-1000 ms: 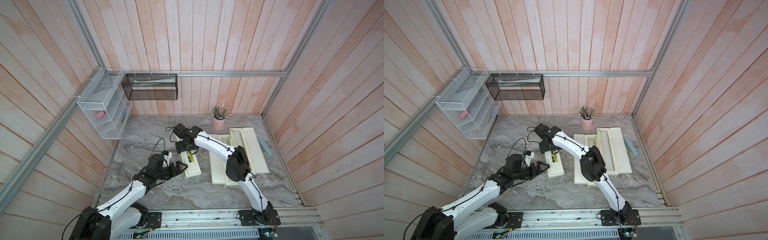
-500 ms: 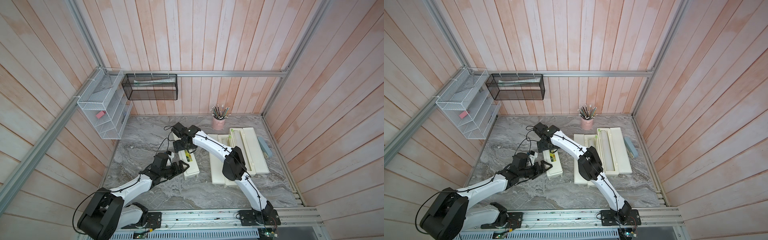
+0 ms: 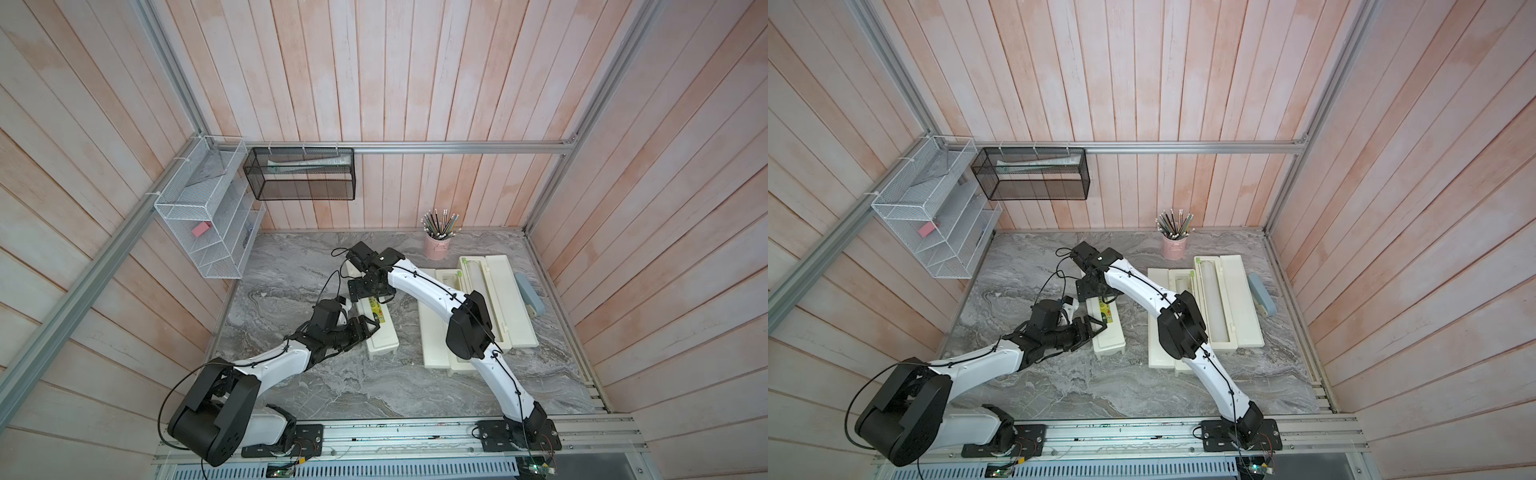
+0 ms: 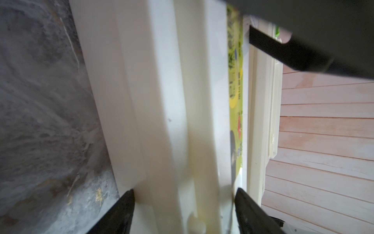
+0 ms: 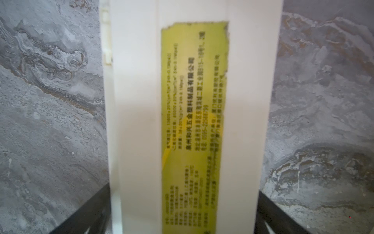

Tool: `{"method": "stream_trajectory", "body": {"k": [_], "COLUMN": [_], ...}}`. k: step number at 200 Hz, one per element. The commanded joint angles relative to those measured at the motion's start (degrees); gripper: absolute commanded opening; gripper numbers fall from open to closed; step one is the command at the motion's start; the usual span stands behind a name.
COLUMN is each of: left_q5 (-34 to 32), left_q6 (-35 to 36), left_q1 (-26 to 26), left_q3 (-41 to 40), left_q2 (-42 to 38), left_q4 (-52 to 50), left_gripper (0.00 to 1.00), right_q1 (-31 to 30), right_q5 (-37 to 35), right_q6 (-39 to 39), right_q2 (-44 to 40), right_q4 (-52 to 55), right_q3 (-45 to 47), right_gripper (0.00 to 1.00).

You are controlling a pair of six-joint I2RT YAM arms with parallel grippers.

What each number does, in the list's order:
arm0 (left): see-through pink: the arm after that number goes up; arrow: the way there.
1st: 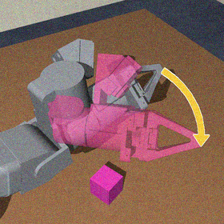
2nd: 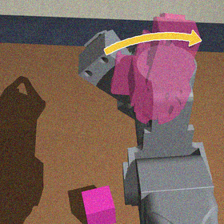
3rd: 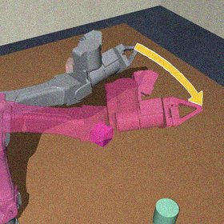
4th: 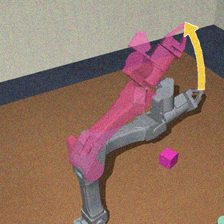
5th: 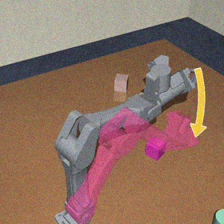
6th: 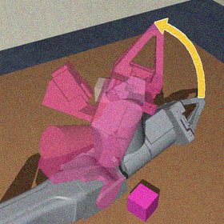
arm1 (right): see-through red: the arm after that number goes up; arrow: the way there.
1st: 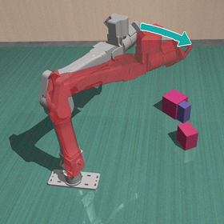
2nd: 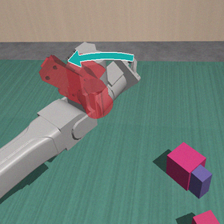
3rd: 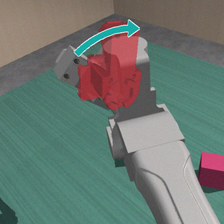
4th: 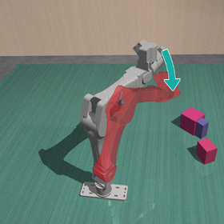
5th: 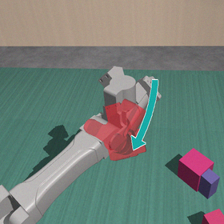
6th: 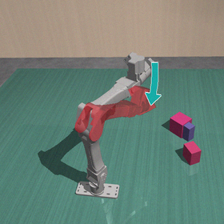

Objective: Put plastic wrap rolls into dispensers
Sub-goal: Close the lid on the plastic wrap cutting box.

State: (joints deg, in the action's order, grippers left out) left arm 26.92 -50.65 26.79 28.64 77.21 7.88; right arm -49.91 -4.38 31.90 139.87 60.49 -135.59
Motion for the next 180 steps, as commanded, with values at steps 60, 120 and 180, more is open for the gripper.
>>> {"method": "stream_trajectory", "body": {"k": [60,120,180], "left_q5": [-2.52,-2.22,-2.48], "left_q6": [0.12,2.80,8.24], "left_q1": [0.36,-1.99,-7.56], "left_q3": [-6.32,-3.40,4.95], "left_q2": [4.60,5.92,8.46], "left_q4": [-5.64,-8.33,-9.98], "left_gripper": [0.63,0.65,0.71], "right_q1": [0.70,0.91,4.71], "right_q5": [2.54,-2.46,1.73], "right_q6": [-2.90,-2.81,-7.45], "right_q2": [-5.46,-9.83,-12.85], "right_q4": [-4.77,-8.58,-18.27], "right_q3": [2.86,6.82,14.66], "right_gripper": [0.98,0.98,0.88]}}
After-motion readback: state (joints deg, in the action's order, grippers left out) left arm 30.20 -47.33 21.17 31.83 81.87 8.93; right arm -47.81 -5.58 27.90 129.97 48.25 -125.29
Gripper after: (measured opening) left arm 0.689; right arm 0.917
